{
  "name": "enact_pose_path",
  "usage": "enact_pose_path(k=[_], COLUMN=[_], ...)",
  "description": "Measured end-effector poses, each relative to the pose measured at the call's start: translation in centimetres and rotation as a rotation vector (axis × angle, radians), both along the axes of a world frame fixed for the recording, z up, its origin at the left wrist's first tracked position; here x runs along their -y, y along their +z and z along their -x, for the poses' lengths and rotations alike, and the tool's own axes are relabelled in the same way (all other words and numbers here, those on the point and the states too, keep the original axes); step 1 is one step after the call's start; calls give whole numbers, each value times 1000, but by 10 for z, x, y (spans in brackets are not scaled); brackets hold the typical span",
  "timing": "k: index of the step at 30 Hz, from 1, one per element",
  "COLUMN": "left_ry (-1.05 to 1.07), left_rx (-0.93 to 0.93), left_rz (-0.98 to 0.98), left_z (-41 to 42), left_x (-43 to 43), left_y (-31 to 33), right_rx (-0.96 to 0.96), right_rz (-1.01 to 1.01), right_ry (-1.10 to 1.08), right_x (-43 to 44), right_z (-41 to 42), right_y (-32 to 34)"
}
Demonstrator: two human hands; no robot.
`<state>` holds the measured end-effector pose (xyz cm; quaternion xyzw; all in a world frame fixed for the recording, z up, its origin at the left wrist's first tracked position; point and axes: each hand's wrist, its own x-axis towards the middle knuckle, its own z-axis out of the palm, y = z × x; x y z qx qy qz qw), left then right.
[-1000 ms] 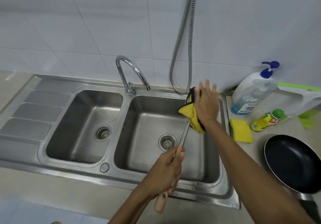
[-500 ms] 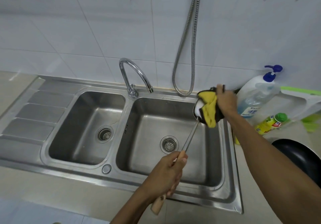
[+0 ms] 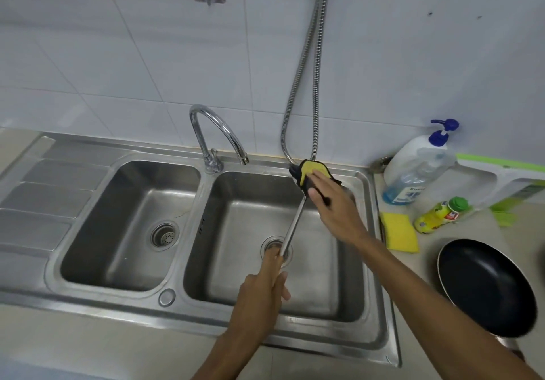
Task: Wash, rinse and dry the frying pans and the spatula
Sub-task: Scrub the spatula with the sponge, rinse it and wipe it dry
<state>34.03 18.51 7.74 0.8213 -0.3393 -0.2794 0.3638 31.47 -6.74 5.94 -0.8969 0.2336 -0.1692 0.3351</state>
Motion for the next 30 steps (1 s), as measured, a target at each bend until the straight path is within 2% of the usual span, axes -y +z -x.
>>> enact_pose_path(k=[4, 7, 9, 16, 20, 22, 25, 30], left_ry=[28, 0, 9, 1, -43, -38, 0, 20], left_rx=[39, 160, 174, 191, 158, 155, 119, 60], left_rz=[-18, -1, 15, -3, -32, -27, -1, 23], left_z=[-4, 5, 5, -8, 2, 4, -7, -22], left_x=[-12, -10, -7, -5, -8, -7, 0, -3], left_y=[-14, -10, -8, -5, -12, -9, -5, -13], right_rx=[-10, -8, -17, -18, 29, 4, 26, 38], right_rz=[32, -33, -61, 203, -57, -55, 115, -34], right_ry=[78, -29, -109, 93, -147, -209, -88, 123], right_x=[3, 15, 16, -36, 0, -6, -60, -143], right_z=[2, -14, -21, 8, -8, -9, 4, 35], right_y=[-3, 11, 19, -2, -9, -6, -10, -29])
